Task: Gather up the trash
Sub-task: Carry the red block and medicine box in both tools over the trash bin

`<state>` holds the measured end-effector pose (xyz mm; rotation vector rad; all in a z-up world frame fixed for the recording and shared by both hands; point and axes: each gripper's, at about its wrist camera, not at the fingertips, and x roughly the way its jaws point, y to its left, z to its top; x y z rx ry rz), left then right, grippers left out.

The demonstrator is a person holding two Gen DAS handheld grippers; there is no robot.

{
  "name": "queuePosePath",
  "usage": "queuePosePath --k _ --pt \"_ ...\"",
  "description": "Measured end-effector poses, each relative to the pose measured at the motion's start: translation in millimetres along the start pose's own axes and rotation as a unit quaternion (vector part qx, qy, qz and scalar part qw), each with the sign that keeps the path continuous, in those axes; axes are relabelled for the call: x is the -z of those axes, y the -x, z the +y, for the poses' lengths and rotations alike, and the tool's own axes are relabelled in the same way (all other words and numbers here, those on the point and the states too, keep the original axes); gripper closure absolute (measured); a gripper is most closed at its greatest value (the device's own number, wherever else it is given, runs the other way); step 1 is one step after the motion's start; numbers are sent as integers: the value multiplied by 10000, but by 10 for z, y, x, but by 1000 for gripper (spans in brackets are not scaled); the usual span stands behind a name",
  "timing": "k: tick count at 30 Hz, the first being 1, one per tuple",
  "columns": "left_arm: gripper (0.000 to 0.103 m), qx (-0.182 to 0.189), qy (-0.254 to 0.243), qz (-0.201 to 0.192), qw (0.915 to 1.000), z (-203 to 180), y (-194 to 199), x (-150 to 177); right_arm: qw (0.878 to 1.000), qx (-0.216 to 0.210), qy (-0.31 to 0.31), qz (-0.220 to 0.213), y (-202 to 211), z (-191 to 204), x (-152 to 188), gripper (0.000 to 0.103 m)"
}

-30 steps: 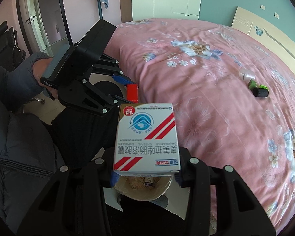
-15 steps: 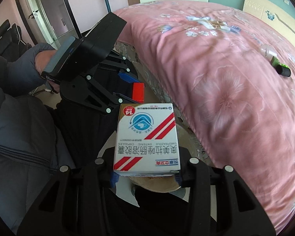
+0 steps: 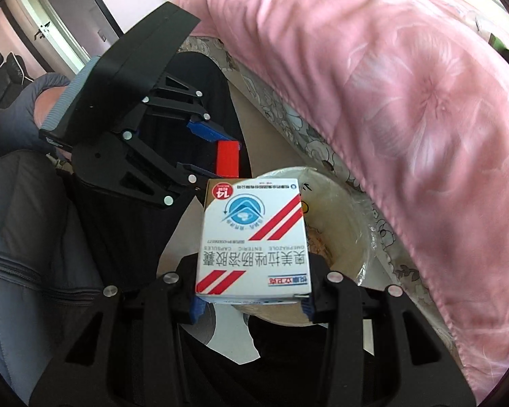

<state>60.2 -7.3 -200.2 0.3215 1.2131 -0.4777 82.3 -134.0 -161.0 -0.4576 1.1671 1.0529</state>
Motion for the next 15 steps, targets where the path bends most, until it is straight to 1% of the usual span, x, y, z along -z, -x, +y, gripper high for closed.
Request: queuePosePath --k 2,8,15 --pt "60 18 65 64 10000 13 -67 7 9999 -21 -74 88 -109 -44 20 59" --pt "60 15 179 254 9995 53 -252 4 9985 246 -232 424 -438 -142 52 59" --pt "60 -53 249 469 9986 77 -441 -32 9962 348 -257 763 -762 -219 -19 59"
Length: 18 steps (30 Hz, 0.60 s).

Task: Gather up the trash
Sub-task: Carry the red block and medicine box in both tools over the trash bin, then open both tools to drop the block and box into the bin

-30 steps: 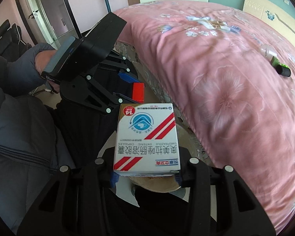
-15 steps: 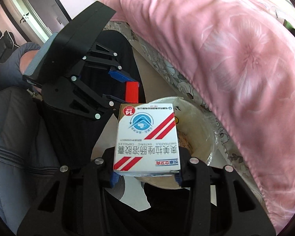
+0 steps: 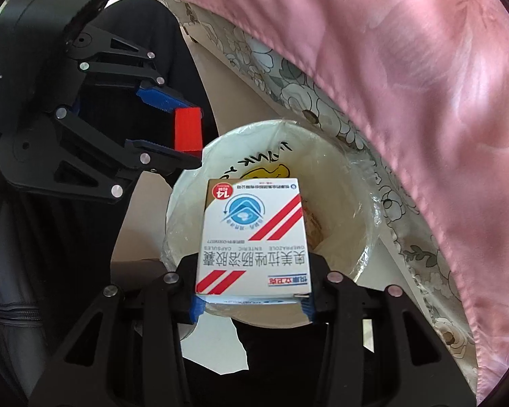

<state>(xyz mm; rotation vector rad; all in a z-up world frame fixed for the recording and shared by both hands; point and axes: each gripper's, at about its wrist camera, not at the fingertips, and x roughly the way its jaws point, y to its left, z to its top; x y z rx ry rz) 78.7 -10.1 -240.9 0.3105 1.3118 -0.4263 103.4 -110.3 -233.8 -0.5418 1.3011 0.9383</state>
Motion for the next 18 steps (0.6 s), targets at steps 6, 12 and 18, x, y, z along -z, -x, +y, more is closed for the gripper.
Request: queuePosePath --k 6,12,18 --pt "60 40 70 240 9997 0 -162 -40 9998 58 -69 193 -168 -85 -109 59" --pt "60 66 106 432 9990 5 -312 -68 9993 117 -84 337 -345 -99 -168 59" --pt "60 86 253 592 9979 52 -419 -93 9990 65 -143 407 -456 -170 -198 59"
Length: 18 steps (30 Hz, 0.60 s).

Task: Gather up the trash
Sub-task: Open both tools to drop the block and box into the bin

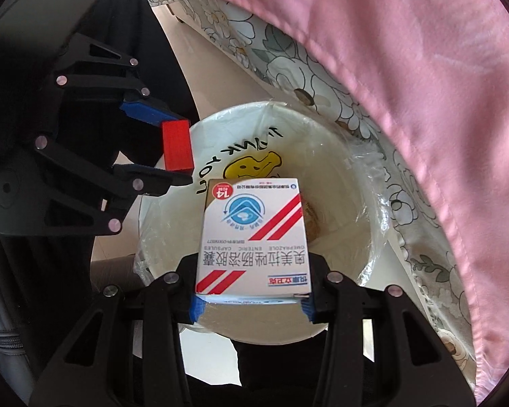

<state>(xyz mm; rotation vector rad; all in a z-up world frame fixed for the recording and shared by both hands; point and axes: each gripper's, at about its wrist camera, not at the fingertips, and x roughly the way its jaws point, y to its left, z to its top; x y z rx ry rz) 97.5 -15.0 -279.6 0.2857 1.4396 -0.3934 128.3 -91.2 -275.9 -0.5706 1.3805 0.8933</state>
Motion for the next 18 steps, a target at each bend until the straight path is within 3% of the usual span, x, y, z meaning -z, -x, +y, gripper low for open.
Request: queuePosePath --k 6,8,11,13,14,18 --pt "60 90 -13 81 9999 0 -66 -18 10000 -47 -56 49 4 -54 22 58" --pt "59 102 -16 105 9999 -3 -75 -24 9999 -19 -87 74 -1 -64 11 50" --pt "35 179 -14 123 9998 0 -95 -37 9999 65 -119 50 1 -64 18 31" --pt "27 218 -37 123 9997 -14 -108 -39 9999 87 -138 48 0 -72 30 23" --pt "17 265 -49 136 9995 -21 -114 -40 9998 114 -155 55 -3 -78 38 17" --pt "7 289 -84 119 9995 -36 -117 -40 9997 160 -193 68 -9 -93 67 7"
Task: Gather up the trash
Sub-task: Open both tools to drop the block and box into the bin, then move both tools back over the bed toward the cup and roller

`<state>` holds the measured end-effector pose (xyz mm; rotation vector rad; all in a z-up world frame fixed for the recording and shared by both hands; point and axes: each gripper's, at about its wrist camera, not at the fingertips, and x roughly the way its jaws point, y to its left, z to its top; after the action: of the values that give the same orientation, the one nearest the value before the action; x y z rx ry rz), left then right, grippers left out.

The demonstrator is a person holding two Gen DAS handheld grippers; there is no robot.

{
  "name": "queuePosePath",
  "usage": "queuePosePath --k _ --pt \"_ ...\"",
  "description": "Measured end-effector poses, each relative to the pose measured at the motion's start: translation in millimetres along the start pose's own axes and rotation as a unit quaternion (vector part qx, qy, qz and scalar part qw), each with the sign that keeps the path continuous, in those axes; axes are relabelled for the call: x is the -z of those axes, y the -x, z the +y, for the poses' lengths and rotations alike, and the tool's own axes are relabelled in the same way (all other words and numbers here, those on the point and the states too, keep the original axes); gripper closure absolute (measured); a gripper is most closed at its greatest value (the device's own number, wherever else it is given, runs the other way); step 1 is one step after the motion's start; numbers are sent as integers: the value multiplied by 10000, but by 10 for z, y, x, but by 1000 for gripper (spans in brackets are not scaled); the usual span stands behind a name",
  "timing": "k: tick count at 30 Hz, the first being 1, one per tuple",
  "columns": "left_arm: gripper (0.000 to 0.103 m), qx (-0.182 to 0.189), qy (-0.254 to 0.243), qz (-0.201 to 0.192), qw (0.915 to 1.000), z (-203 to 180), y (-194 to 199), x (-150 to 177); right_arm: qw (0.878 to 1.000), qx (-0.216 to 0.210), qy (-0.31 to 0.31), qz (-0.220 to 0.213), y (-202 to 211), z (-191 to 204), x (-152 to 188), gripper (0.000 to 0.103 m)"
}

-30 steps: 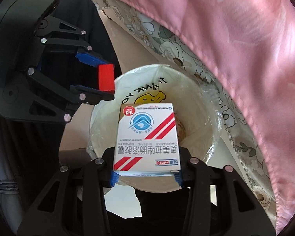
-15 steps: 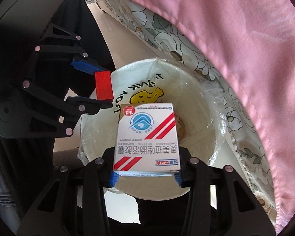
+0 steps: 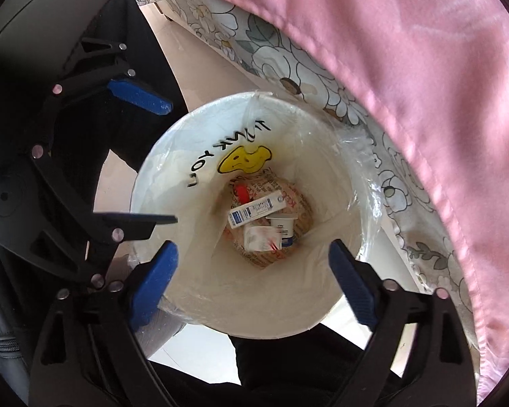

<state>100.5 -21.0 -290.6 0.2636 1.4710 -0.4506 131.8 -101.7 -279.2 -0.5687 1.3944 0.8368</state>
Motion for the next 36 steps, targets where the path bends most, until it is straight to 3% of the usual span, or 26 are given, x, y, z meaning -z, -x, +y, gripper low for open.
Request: queuePosePath --k 12,20,26,30,36 --pt "5 -7 -30 47 10000 -49 1 -3 9998 38 -162 -59 50 -84 112 7" --pt "5 -14 -19 -199 9998 -55 114 28 9993 191 -219 -247 193 -56 134 7" --pt "5 -259 46 -699 9972 -58 393 72 9937 608 -549 -771 546 -44 227 7" --pt "5 -431 173 -1028 9936 -27 626 83 9856 231 -981 -1358 911 -94 412 7" --pt "5 -613 519 -1592 9840 136 1074 34 9624 -114 -1543 -2232 1417 -182 691 7"
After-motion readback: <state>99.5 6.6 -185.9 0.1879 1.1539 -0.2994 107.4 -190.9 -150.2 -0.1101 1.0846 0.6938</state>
